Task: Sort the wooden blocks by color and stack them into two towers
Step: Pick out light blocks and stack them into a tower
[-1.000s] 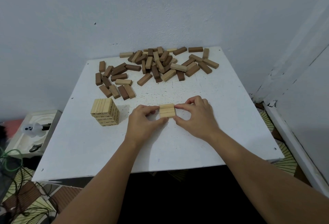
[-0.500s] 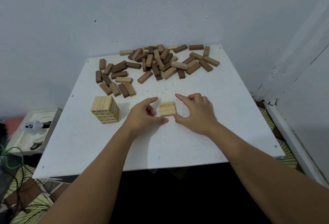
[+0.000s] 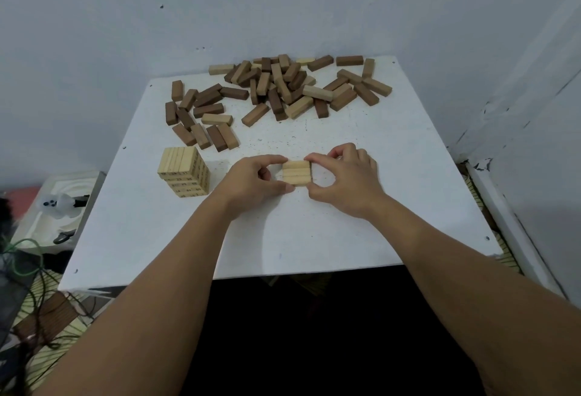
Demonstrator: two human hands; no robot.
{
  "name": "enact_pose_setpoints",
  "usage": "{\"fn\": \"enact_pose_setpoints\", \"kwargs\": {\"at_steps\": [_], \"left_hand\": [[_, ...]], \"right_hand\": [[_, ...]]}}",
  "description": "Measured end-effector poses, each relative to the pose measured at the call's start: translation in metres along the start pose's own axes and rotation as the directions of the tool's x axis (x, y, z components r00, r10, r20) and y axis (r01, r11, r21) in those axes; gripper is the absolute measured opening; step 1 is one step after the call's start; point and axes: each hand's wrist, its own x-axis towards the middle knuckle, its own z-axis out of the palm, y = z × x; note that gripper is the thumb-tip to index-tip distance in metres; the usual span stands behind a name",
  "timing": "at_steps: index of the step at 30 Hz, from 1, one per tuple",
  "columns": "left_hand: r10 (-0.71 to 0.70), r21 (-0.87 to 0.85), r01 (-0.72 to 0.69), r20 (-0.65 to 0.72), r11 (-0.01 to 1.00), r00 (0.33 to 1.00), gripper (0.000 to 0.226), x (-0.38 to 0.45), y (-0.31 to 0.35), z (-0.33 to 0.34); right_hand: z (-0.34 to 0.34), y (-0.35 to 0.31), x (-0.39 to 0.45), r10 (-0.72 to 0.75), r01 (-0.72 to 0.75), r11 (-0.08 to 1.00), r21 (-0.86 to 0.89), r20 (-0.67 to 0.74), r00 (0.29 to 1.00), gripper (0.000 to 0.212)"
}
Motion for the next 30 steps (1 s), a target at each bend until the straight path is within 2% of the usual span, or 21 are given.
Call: {"fn": "enact_pose_setpoints", "kwargs": {"at_steps": [6, 12, 15, 20, 27, 30], "left_hand": [[0.089, 0.082, -0.097, 0.096, 0.992, 0.991, 0.040, 0.001, -0.001, -0.003], [0.128, 0.114, -0.145, 0.141, 0.983, 0.982, 0.031, -0.006, 0.007, -0.008], [0.171, 0.149, -0.187, 0.115, 0.971, 0.979, 0.031, -0.012, 0.015, -0.010], [0.204, 0.326, -0.202, 0.029, 0.924, 0.979, 0.042, -0.020, 0.039, -0.025], [0.305, 0.452, -0.244, -0.066, 0.858, 0.950, 0.046, -0.039, 0.062, -0.082], [0.280, 0.512, -0.174, -0.136, 0.841, 0.950, 0.050, -0.051, 0.056, -0.113]], "right_hand": [[0.002, 0.002, -0.002, -0.047, 0.048, 0.999, 0.020, -0.039, 0.998, 0.056], [-0.001, 0.000, -0.009, -0.082, 0.095, 0.985, 0.145, -0.097, 0.992, 0.051], [-0.007, -0.004, -0.014, -0.076, 0.103, 0.972, 0.214, -0.130, 0.989, 0.052], [-0.027, -0.016, -0.011, -0.112, 0.157, 0.944, 0.290, -0.164, 0.980, 0.054], [-0.046, -0.064, 0.015, -0.179, 0.277, 0.891, 0.361, -0.282, 0.943, 0.058], [-0.043, -0.094, 0.024, -0.217, 0.320, 0.865, 0.386, -0.288, 0.933, 0.056]]}}
